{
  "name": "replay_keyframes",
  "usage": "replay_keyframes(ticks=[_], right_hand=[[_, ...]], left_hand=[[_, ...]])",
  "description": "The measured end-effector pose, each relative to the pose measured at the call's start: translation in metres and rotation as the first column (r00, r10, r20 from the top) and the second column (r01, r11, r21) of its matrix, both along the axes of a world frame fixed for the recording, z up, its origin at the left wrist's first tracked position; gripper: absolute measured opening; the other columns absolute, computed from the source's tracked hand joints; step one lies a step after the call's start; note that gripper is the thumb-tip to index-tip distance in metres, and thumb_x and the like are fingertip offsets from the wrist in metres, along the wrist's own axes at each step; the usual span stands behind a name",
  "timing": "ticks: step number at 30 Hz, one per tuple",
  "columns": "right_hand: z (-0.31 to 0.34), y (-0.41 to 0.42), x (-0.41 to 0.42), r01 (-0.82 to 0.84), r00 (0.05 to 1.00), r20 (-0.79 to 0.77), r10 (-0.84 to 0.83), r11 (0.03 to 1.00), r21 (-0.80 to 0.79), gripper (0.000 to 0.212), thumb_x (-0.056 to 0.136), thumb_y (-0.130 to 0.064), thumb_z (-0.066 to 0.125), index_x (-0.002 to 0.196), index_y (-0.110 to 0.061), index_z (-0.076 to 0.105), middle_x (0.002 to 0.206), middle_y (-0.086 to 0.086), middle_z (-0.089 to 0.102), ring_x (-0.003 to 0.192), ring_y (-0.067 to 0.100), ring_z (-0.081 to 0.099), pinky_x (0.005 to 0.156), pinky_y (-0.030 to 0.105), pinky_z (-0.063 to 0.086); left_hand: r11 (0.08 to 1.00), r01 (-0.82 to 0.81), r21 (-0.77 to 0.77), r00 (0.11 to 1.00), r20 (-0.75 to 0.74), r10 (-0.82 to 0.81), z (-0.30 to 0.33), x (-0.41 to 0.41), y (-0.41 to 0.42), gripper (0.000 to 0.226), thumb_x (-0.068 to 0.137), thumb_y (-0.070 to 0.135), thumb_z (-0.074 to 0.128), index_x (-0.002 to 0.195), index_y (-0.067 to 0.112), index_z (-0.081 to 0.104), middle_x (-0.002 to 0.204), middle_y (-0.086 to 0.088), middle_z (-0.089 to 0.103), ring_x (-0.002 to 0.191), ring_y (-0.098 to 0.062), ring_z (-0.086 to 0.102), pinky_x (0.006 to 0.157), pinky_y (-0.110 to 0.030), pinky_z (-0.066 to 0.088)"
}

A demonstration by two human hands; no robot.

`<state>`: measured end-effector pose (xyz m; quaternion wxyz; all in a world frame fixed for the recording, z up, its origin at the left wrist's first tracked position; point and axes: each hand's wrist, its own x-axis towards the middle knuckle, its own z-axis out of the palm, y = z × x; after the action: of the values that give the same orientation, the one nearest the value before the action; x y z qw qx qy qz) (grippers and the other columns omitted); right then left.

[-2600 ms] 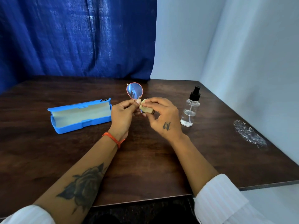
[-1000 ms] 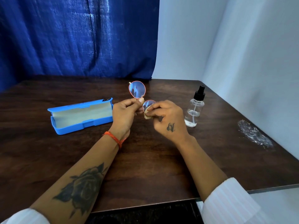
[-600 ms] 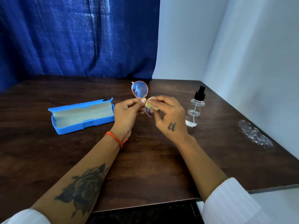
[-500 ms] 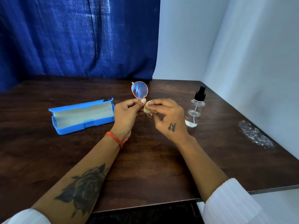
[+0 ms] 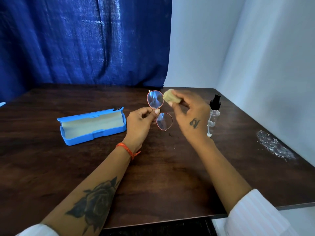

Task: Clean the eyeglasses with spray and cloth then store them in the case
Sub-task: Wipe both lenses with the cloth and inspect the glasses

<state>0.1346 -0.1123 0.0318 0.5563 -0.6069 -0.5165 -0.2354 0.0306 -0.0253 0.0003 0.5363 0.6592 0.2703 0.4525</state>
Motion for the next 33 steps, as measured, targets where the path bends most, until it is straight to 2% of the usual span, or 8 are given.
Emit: replay_keyframes(ticks=[3, 7, 10, 13, 17, 22, 26, 33], right_hand=[[0.016, 0.015, -0.003, -0.003, 0.994, 0.11, 0.009, 0.999, -0.054, 0.022, 0.075, -0.004, 0.071, 0.097, -0.008, 0.072, 0.098, 0.006, 0.073, 0.091, 0.021, 0.066, 0.084, 0.023, 0.046], [0.007, 0.027, -0.011, -0.008, 0.973, 0.229, 0.029, 0.996, -0.094, 0.024, 0.074, 0.008, 0.068, 0.093, -0.006, 0.074, 0.095, 0.009, 0.073, 0.091, 0.027, 0.065, 0.086, 0.023, 0.041], [-0.007, 0.023, -0.008, -0.089, 0.957, 0.266, 0.12, 0.988, -0.125, 0.03, 0.069, 0.013, 0.065, 0.092, -0.005, 0.074, 0.096, 0.01, 0.073, 0.092, 0.026, 0.064, 0.089, 0.02, 0.041], [-0.009, 0.021, 0.0, -0.139, 0.962, 0.216, 0.169, 0.979, -0.148, 0.03, 0.066, 0.015, 0.065, 0.084, -0.007, 0.076, 0.091, 0.008, 0.074, 0.088, 0.025, 0.066, 0.085, 0.029, 0.05], [-0.008, 0.02, 0.006, -0.079, 0.982, 0.164, 0.091, 0.994, -0.081, 0.03, 0.063, 0.018, 0.064, 0.077, -0.006, 0.077, 0.083, 0.007, 0.075, 0.081, 0.025, 0.068, 0.08, 0.024, 0.049], [-0.009, 0.022, 0.005, 0.043, 0.971, 0.238, -0.029, 0.998, -0.053, 0.034, 0.072, 0.013, 0.065, 0.101, -0.003, 0.071, 0.1, 0.013, 0.071, 0.092, 0.028, 0.064, 0.088, 0.021, 0.042], [-0.012, 0.022, -0.006, -0.018, 0.93, 0.36, 0.07, 0.989, -0.145, 0.042, 0.067, 0.015, 0.059, 0.103, -0.003, 0.071, 0.105, 0.011, 0.07, 0.099, 0.029, 0.061, 0.094, 0.023, 0.041], [-0.008, 0.019, 0.001, -0.123, 0.978, 0.159, 0.137, 0.988, -0.097, 0.033, 0.059, 0.017, 0.059, 0.077, -0.005, 0.076, 0.082, 0.007, 0.075, 0.081, 0.024, 0.068, 0.079, 0.023, 0.049]], left_hand=[[0.999, 0.013, 0.044, 1.0, -0.014, -0.013, 0.0, 0.001, 0.0, 0.012, 0.085, 0.02, 0.062, 0.083, 0.011, 0.07, 0.087, -0.014, 0.071, 0.087, -0.029, 0.066, 0.081, -0.037, 0.053], [0.993, 0.054, 0.107, 0.998, -0.026, -0.051, -0.003, 0.0, 0.001, 0.015, 0.087, 0.014, 0.058, 0.079, 0.02, 0.069, 0.079, 0.002, 0.07, 0.076, -0.002, 0.063, 0.07, -0.016, 0.05], [0.997, 0.033, 0.073, 0.999, -0.011, -0.032, -0.004, 0.0, 0.004, 0.012, 0.087, 0.012, 0.058, 0.086, 0.017, 0.069, 0.082, -0.003, 0.07, 0.082, -0.011, 0.064, 0.075, -0.026, 0.05], [0.997, 0.053, 0.064, 0.998, -0.043, -0.051, -0.003, 0.003, 0.003, 0.012, 0.087, 0.015, 0.06, 0.095, 0.016, 0.069, 0.093, -0.012, 0.071, 0.095, -0.027, 0.064, 0.086, -0.04, 0.051], [0.995, 0.073, 0.069, 0.995, -0.074, -0.068, -0.003, 0.003, 0.002, 0.011, 0.086, 0.015, 0.061, 0.091, 0.011, 0.07, 0.09, -0.011, 0.07, 0.087, -0.018, 0.063, 0.082, -0.034, 0.05], [0.993, 0.08, 0.092, 0.993, -0.091, -0.072, -0.003, 0.003, 0.003, 0.01, 0.086, 0.014, 0.061, 0.089, 0.012, 0.07, 0.088, -0.012, 0.071, 0.085, -0.023, 0.065, 0.078, -0.029, 0.052], [0.991, 0.076, 0.114, 0.994, -0.087, -0.066, -0.006, 0.003, 0.002, 0.011, 0.086, 0.013, 0.061, 0.088, 0.019, 0.069, 0.08, 0.001, 0.069, 0.08, -0.011, 0.064, 0.077, -0.027, 0.05], [0.992, 0.095, 0.085, 0.994, -0.058, -0.09, -0.004, 0.002, 0.004, 0.015, 0.085, 0.011, 0.061, 0.096, 0.016, 0.069, 0.09, -0.003, 0.071, 0.091, -0.015, 0.064, 0.082, -0.029, 0.051]])
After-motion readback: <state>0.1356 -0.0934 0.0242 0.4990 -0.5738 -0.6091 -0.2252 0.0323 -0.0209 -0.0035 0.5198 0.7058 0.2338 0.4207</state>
